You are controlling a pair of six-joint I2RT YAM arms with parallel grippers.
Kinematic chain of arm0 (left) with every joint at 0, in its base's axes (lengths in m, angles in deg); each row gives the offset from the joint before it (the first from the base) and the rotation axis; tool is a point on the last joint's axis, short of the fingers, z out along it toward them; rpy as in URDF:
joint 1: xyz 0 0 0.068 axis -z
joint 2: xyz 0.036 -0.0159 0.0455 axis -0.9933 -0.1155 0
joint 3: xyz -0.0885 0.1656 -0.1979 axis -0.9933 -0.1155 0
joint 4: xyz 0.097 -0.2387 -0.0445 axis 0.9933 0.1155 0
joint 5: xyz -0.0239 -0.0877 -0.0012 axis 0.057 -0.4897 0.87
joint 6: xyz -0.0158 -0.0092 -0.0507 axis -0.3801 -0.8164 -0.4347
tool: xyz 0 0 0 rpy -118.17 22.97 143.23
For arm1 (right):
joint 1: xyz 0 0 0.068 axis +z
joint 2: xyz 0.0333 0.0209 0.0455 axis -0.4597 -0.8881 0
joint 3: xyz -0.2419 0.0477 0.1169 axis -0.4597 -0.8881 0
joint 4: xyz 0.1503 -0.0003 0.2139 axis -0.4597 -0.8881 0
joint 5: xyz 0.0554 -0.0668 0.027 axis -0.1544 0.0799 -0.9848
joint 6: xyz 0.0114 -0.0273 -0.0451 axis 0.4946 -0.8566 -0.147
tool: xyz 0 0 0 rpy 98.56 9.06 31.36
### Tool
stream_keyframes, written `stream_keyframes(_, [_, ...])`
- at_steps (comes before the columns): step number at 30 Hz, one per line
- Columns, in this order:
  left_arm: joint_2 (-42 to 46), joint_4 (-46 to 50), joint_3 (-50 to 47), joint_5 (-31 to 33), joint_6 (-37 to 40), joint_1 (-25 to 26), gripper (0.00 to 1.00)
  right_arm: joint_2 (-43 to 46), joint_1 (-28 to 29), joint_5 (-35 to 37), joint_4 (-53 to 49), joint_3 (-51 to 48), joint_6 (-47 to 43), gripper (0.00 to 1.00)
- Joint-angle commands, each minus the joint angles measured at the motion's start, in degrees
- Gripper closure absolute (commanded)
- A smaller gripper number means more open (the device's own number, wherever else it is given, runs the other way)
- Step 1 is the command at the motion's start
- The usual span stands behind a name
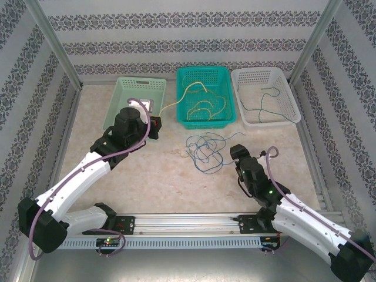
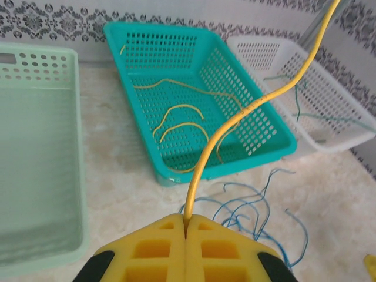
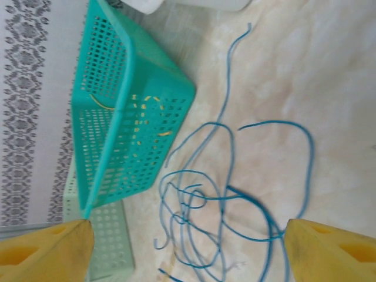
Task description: Untangle the cables
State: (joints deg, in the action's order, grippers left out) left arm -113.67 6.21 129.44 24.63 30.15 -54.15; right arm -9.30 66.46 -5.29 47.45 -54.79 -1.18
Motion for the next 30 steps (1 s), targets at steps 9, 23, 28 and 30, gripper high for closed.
stream_keyframes(9, [-6.9, 5.2, 9.0, -12.6, 9.1, -1.0, 1.00, -5.7, -0.4, -3.4, -2.1, 9.9, -21.3, 0.16])
stream_keyframes(23, [-13.6, 9.2, 16.6, -19.4, 8.7, -1.0, 1.00, -19.2, -0.9, -17.1, 8.6, 25.9, -28.7, 0.21])
stream_keyframes(28, [-14.5, 8.0, 17.0, -23.7, 7.9, -1.0, 1.00, -22.2, -1.4, -18.5, 14.2, 27.6, -31.4, 0.22])
stream_keyframes(30, [-14.6, 7.6, 17.1, -24.1, 7.1, -1.0, 1.00, -23.6, -2.7, -19.9, 13.6, 28.7, -29.7, 0.22])
